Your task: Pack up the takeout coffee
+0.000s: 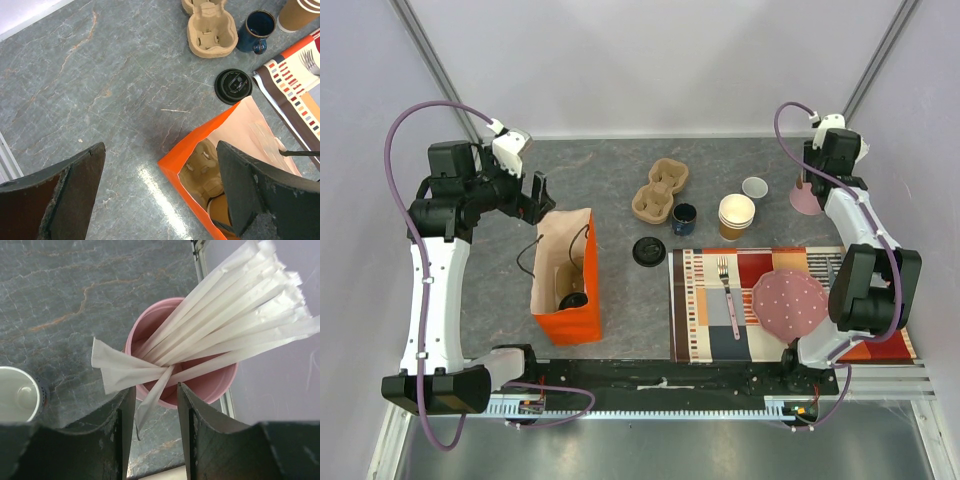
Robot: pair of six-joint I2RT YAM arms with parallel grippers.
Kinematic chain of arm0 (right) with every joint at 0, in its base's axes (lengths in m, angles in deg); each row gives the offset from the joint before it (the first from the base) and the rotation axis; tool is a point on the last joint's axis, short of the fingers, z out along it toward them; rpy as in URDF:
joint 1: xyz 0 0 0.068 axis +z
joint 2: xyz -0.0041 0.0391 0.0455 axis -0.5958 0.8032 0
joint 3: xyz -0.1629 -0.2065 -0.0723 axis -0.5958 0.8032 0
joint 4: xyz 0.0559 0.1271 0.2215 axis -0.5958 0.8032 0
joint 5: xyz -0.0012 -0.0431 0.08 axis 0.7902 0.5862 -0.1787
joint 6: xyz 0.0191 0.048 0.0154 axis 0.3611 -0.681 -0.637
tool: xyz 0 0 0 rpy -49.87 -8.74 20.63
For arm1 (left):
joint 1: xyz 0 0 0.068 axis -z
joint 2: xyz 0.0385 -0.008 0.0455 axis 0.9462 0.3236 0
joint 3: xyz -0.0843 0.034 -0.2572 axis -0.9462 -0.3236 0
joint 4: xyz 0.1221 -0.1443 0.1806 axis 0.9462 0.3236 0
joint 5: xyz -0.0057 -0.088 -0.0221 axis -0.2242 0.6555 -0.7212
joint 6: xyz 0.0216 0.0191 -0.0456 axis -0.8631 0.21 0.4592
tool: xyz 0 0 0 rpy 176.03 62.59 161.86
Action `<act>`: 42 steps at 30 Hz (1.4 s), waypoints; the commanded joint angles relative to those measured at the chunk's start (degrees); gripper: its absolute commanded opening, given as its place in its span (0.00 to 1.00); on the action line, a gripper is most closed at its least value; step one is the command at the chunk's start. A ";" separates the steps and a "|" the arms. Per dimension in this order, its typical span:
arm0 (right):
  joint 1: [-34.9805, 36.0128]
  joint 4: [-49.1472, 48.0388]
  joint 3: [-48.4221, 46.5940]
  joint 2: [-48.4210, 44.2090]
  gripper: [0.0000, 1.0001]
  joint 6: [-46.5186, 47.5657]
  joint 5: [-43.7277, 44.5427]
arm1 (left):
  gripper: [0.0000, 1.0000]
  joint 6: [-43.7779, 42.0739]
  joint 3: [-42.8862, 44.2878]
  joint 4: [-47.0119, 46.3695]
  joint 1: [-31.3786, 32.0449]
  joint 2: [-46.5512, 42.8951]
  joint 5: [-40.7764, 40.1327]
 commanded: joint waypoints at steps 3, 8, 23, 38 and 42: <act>-0.39 -3.33 -3.66 -0.13 0.43 2.29 1.07 | 0.98 -0.06 2.46 -0.32 0.26 0.08 -0.43; -0.48 -3.24 -4.37 0.39 0.33 2.38 -0.25 | 0.98 -0.06 2.46 -0.32 0.18 0.17 -0.08; -0.56 -1.84 -5.33 -1.71 0.00 1.94 -0.08 | 0.98 -0.67 1.93 -0.41 0.26 -0.10 0.10; -0.48 -0.87 -10.78 -15.93 0.00 -5.34 5.02 | 0.98 -0.85 0.35 -0.85 0.18 -0.71 0.36; -0.30 -2.45 -10.79 -19.90 0.00 -5.79 3.45 | 0.98 -0.94 0.26 -0.85 0.26 -0.71 0.71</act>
